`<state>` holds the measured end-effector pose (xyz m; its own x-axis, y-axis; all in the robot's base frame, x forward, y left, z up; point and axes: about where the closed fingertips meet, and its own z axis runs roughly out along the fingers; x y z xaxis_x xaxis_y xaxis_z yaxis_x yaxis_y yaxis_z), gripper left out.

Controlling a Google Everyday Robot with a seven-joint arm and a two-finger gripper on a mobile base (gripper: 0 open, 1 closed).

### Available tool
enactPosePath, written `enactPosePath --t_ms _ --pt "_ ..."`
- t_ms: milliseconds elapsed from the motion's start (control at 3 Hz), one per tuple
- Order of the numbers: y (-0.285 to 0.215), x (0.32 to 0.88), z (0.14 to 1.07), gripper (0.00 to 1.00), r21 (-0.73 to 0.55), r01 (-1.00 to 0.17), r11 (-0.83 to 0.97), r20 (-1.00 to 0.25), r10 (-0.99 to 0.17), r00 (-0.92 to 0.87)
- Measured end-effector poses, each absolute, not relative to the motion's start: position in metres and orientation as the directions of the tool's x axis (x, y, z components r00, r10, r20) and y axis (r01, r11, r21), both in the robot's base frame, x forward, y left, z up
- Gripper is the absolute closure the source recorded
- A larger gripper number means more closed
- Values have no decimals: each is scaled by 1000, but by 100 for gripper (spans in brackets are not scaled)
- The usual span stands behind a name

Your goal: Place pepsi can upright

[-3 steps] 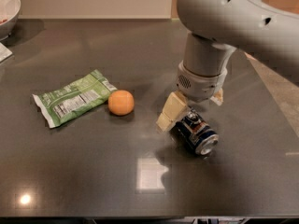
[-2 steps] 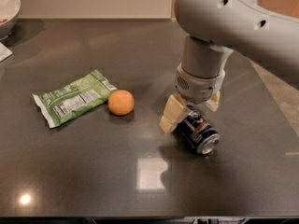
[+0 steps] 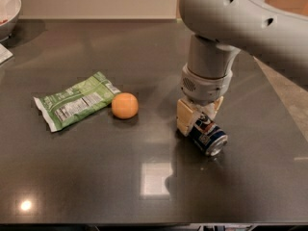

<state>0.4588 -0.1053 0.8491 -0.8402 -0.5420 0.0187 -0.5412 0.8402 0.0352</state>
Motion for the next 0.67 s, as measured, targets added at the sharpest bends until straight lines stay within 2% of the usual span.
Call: enactPosePath --t_ms 333,667 --pt "-103 471 864 86 40 -595 803 -19 -595 -804" --pt "-98 493 885 100 32 -675 737 -110 -669 -735"
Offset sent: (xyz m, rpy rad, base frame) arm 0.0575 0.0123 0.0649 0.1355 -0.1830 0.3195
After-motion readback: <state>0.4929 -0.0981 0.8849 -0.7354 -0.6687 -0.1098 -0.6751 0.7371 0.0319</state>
